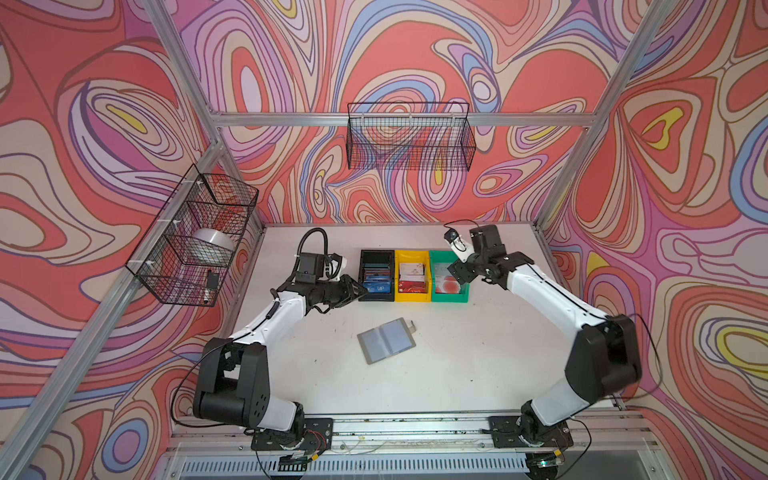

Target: Take the credit cards out of the card holder

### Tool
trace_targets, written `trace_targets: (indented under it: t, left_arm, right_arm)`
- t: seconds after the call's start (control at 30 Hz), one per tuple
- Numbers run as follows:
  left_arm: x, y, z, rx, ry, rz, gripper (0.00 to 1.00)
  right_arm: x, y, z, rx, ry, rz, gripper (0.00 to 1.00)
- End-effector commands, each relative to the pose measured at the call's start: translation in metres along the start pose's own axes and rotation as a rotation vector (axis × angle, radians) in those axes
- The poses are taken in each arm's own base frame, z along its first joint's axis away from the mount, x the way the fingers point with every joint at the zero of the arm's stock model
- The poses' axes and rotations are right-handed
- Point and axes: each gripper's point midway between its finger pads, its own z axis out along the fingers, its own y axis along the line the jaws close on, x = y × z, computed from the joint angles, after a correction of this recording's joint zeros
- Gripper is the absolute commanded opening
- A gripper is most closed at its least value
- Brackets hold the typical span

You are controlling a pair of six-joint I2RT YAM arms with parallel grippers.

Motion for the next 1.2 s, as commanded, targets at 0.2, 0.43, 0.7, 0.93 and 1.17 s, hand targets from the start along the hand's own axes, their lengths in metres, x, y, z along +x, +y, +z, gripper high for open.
trace_targets:
  t: [0.2, 0.43, 0.7, 0.93, 1.17]
  left_arm:
    - [-0.043, 0.011, -0.025, -0.109, -0.094, 0.041, 1.00]
    - [-0.074, 0.039, -0.049, -0.236, -0.226, 0.046, 1.00]
    - [-0.111, 0.080, -0.099, -0.507, -0.559, 0.313, 1.00]
    - [-0.097, 0.110, -0.108, -0.636, -0.727, 0.565, 1.00]
    - [-0.091, 0.158, -0.075, -0.642, -0.683, 0.509, 1.00]
  right_arm:
    - [0.028, -0.039, -0.032, 0.190, -0.206, 0.332, 0.98]
    - [0.085, -0.050, 0.010, 0.234, -0.232, 0.456, 0.98]
    - [0.098, -0.039, 0.063, 0.177, -0.245, 0.450, 0.98]
    - [0.111, -0.036, 0.085, 0.169, -0.198, 0.445, 0.98]
    - [0.116, -0.043, 0.060, 0.262, -0.294, 0.471, 0.98]
